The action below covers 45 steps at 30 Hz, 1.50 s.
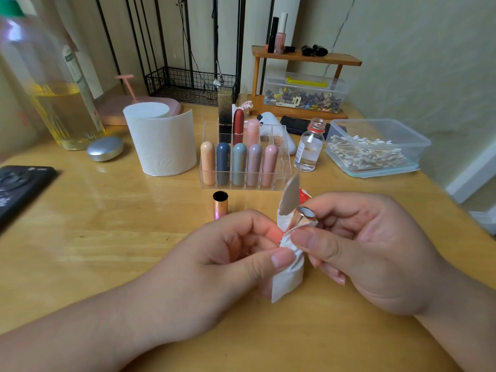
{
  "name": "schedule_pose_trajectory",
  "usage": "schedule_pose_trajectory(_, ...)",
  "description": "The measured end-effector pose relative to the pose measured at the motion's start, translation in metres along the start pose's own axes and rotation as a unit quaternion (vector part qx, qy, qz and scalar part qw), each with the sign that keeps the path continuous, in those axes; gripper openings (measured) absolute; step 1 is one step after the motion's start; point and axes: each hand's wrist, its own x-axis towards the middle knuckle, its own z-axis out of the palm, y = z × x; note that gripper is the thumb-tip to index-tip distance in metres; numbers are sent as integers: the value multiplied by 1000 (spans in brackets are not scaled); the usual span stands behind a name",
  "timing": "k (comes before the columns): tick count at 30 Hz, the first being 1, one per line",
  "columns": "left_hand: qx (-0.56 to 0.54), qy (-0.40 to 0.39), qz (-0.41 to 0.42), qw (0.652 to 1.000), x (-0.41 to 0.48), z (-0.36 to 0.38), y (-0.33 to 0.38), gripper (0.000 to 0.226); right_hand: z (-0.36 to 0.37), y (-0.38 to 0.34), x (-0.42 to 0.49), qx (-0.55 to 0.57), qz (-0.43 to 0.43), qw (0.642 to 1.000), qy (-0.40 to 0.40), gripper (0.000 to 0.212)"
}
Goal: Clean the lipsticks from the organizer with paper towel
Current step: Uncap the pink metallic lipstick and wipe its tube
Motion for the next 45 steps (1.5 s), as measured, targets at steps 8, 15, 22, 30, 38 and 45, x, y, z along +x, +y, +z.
schedule_pose_trajectory(8,19,-5,-3,1000,-2,-1,-1,17,1,1,-1,-24,21,999,-18,11)
schedule_pose_trajectory(15,38,-20,-13,999,-2,-3,1,22,-1,1,0,-13,1,1000,-5,7)
schedule_pose_trajectory(22,277,208,258,902,-7,-13,24,17,-1,6,-1,-61,-24,997,32,13)
schedule_pose_trajectory(30,235,303,102,918,10,-50,13,20,-1,14,5,-120,35,991,44,9)
schedule_pose_trajectory(38,468,155,-58,868,15,-49,7,20,-6,27,8,-222,187,956,-45,12)
schedule_pose_trajectory(45,396,206,-9,895,16,-53,3,10,-8,23,7,-311,111,942,-66,16)
